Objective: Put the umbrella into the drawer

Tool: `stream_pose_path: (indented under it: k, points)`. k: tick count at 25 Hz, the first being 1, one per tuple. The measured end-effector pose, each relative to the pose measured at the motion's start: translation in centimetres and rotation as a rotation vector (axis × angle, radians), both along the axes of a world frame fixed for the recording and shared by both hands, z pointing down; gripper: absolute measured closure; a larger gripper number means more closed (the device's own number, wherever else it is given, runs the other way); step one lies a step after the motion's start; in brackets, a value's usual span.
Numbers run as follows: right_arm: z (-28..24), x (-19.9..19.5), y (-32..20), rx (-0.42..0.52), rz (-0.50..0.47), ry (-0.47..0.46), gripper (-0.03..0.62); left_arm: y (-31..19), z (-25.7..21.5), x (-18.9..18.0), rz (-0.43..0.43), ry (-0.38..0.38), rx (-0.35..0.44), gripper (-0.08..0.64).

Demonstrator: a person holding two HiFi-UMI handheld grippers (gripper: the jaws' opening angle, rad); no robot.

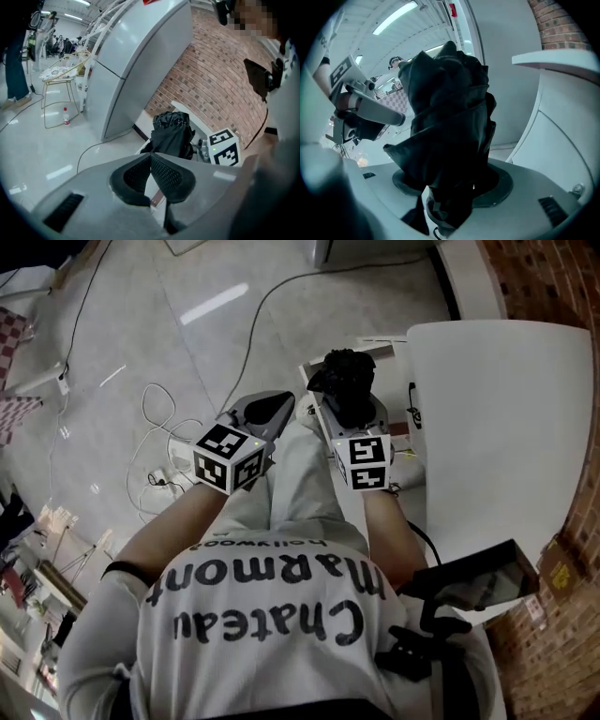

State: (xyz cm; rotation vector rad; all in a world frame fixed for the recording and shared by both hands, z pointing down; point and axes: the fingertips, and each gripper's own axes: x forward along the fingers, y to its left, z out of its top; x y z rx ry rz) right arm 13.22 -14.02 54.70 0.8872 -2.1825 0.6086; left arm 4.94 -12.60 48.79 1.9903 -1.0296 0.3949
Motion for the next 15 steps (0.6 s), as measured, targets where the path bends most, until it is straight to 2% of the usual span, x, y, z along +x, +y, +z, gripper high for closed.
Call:
stream_pose_path:
  k: [4, 9, 15]
  points:
    - [3.3, 0.0, -0.4, -0.001, 0.044, 0.013, 0.337, 0.7, 2.3, 0.2, 0.026, 0.026, -0.031, 0.545]
    - [8.0, 1.7, -1.2, 0.030, 0.174, 0.067, 0.337, 2.8, 6.2, 1.1, 0.109, 0.038, -0.064, 0.545]
    - [12.5, 4.2, -0.7, 0.040, 0.323, 0.111, 0.337, 3.8, 10.6, 1.8, 0.084, 0.100, -0.109, 0.545]
